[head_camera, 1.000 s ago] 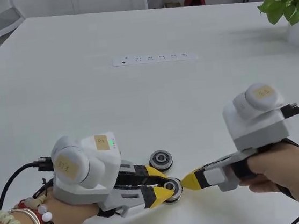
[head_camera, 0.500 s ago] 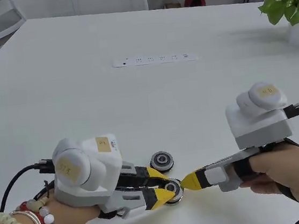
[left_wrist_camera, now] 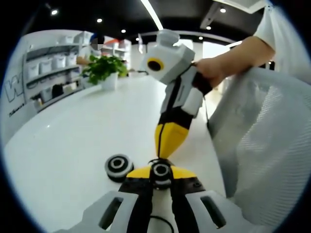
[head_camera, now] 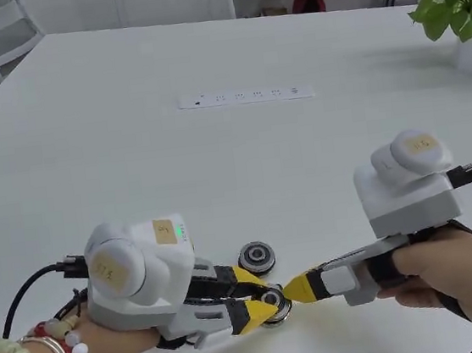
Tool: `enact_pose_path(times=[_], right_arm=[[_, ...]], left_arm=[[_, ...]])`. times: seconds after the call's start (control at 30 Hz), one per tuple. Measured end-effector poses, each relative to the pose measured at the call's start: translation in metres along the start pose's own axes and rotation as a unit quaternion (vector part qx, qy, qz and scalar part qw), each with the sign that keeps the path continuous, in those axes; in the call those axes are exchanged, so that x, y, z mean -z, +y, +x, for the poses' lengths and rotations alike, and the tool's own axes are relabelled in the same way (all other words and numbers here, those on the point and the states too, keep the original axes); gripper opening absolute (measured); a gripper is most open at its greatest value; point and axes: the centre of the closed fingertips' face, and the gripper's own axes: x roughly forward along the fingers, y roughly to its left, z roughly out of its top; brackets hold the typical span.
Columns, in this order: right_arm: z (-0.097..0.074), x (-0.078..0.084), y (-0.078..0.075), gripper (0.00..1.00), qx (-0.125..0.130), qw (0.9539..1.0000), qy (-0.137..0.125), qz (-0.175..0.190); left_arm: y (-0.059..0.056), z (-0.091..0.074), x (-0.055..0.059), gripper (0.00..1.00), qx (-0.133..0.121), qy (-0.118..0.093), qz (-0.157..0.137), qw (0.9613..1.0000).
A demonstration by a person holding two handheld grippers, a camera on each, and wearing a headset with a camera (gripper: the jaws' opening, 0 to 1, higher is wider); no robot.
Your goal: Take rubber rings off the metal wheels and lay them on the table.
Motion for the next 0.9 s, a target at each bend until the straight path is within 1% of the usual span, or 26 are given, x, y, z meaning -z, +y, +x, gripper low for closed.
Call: enact_pose_path(times=[0.53,0.9], right_arm=[[0.001,-0.003,0.008,0.0,-0.012,0.9999,-0.003,-0.009],[0.001,-0.003,0.013,0.0,-0.014,0.9998,-0.004,-0.012]], left_arm=[[0.0,0.0,0.0,0.14,0.001,0.0,0.0,1.0],[0.0,0.0,0.0,0.14,0.0,0.0,0.0,1.0]])
